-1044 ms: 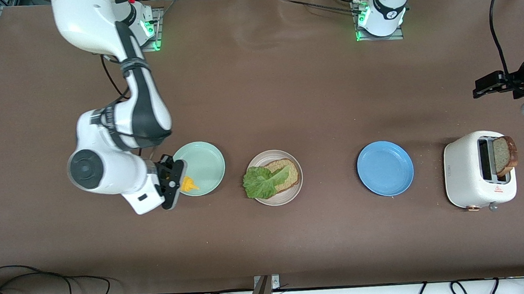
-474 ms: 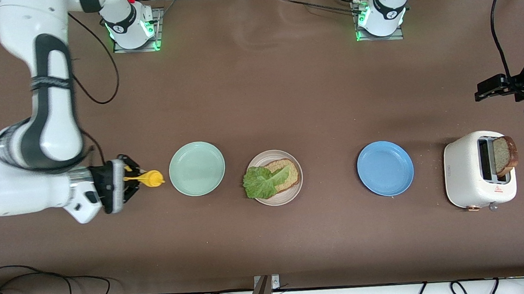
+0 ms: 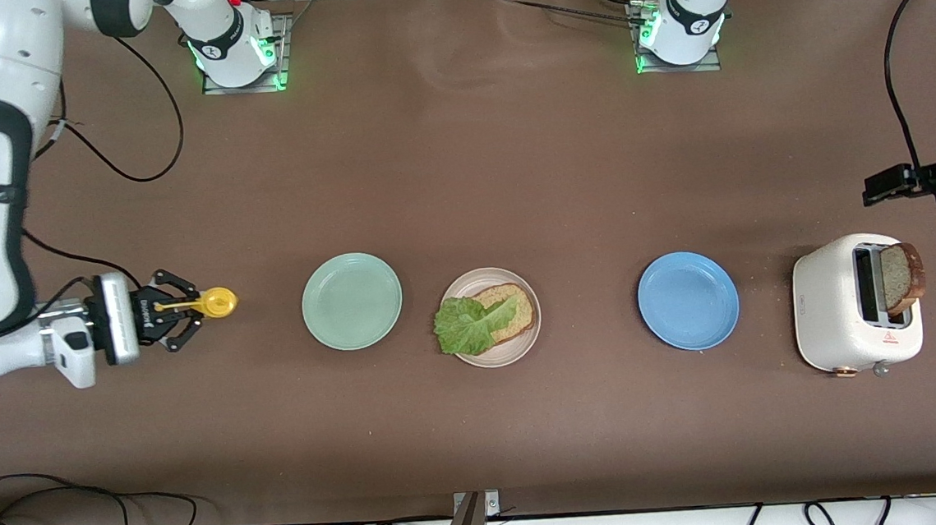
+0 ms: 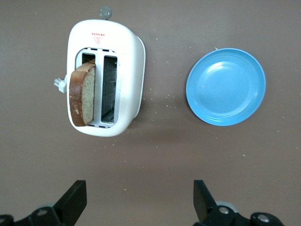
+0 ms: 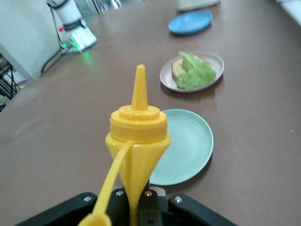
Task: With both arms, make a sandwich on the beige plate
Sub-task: 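Set down the mustard bottle while the left gripper reaches the toaster bread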
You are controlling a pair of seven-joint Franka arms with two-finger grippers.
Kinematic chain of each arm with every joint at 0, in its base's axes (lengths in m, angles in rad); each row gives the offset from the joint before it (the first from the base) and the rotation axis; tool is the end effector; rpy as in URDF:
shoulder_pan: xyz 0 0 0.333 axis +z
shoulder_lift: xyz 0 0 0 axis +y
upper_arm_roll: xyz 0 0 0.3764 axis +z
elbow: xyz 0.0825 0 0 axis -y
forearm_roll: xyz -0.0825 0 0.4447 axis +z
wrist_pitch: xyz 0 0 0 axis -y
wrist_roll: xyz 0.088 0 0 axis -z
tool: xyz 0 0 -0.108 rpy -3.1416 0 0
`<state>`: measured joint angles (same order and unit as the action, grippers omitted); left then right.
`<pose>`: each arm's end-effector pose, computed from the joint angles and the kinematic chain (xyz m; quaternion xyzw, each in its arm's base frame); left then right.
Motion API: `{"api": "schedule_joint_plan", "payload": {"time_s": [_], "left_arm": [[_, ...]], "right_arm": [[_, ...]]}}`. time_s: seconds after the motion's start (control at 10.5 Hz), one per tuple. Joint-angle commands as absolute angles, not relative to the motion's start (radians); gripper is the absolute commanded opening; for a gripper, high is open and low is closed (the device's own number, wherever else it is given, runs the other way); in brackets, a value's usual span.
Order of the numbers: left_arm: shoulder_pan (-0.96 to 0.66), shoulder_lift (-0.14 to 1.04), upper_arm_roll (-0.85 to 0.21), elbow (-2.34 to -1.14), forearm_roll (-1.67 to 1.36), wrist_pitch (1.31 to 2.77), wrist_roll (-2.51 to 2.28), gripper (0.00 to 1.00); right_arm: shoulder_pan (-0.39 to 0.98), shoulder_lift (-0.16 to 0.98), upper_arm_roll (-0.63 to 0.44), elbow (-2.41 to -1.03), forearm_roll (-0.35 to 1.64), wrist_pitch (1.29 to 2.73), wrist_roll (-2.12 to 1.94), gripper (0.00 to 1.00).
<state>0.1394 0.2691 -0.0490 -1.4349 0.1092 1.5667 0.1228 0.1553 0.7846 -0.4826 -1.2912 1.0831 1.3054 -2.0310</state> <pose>0.6994 0.0797 0.5783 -0.9963 0.0192 0.0731 0.0404 0.7814 -0.0390 0.3267 -0.6101 -0.6381 -0.2089 0.4208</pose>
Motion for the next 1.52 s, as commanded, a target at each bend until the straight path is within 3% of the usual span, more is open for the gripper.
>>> {"api": "schedule_joint_plan", "payload": {"time_s": [0.0,0.85,1.42], "left_arm": [[0.159,0.323,-0.054,-1.41,0.156,1.607,0.146,1.0],[0.265,0.477,-0.046,-1.408,0.215,1.836,0.353,1.0],[0.287,0.534,-0.04,-1.41,0.215,1.924,0.339,1.0]], "right_arm": [[0.109,0.793,-0.462,-1.389,1.205,1.244,-2.204,0.0],[0.068,1.054,-0.42,-1.437,1.52,1.161,-2.562,0.0],[0.066,1.057,-0.408,-1.483,1.517,1.129,-2.546,0.0]]}}
